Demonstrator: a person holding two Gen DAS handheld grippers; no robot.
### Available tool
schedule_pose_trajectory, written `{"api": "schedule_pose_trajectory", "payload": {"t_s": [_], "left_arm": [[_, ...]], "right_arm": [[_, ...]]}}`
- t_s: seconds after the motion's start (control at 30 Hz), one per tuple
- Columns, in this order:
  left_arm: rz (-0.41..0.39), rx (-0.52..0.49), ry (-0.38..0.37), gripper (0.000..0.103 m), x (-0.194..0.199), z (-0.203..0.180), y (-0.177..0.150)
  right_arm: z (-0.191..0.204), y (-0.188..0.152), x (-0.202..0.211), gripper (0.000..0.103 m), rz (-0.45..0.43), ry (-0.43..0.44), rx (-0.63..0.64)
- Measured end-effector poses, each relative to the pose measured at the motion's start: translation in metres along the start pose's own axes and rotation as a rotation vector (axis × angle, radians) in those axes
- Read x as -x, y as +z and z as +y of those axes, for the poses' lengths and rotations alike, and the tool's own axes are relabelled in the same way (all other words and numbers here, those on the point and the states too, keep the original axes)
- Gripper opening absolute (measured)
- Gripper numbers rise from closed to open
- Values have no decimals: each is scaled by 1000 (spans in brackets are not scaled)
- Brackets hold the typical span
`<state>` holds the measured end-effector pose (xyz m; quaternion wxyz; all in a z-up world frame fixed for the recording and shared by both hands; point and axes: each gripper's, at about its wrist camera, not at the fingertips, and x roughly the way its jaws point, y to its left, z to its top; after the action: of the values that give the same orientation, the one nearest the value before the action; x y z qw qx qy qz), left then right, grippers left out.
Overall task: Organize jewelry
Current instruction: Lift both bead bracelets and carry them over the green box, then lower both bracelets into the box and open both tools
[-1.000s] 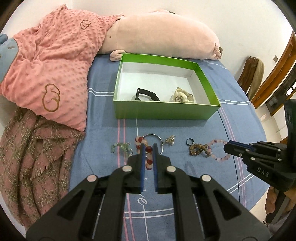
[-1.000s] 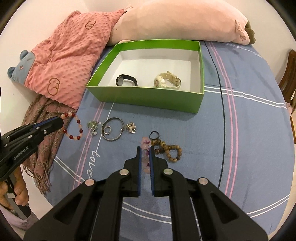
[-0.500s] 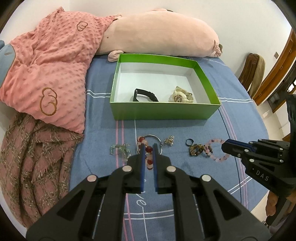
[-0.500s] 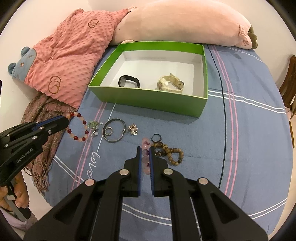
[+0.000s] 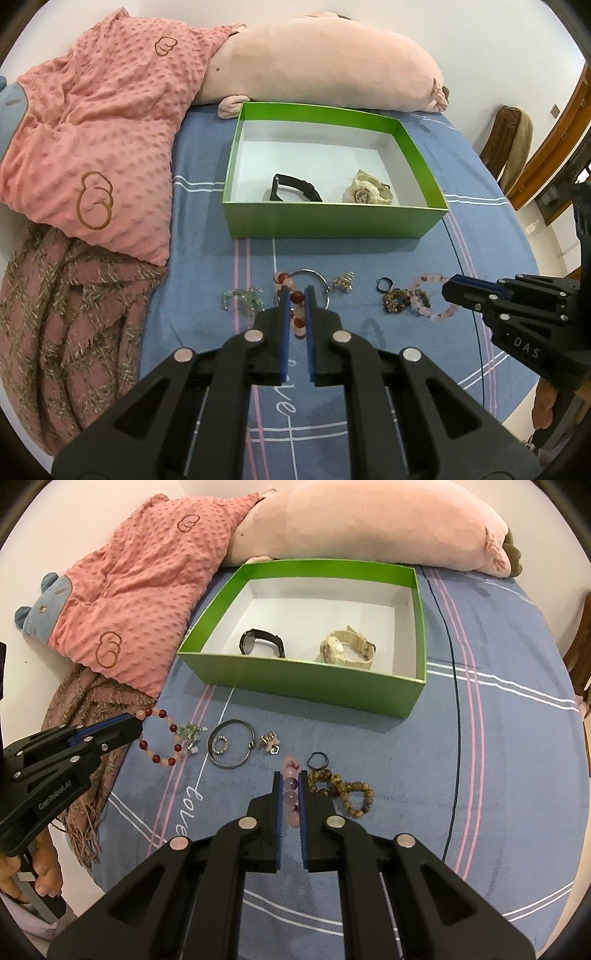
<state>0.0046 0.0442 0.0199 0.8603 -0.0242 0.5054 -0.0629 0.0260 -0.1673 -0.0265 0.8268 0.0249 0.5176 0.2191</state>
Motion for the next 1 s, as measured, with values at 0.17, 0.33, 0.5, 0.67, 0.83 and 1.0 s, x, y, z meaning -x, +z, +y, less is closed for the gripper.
{"api": "schedule_pose_trajectory", "payload": {"t_s": [0.17, 0.33, 0.5, 0.67, 0.83, 1.0], "left_arm": [[-9, 0, -3, 8, -1, 1, 10], [-14, 7, -16, 7, -3, 4, 21], [-65, 13, -26, 7, -2, 13, 53], [-81, 21, -36, 7, -17, 19, 97], [-56, -6, -33, 8, -54, 14, 141], [-1, -7, -23, 8, -105, 13, 171]], "right_arm": [[-1, 11, 4, 7, -20, 2, 4], [-1, 25, 5, 7, -23, 9, 12], [-4, 63, 19, 7, -93, 0, 30], [-10, 109, 21, 7, -169, -8, 25], [-18, 152, -11, 7, -175, -20, 22], [-35, 179, -69, 7, -105, -39, -38]]}}
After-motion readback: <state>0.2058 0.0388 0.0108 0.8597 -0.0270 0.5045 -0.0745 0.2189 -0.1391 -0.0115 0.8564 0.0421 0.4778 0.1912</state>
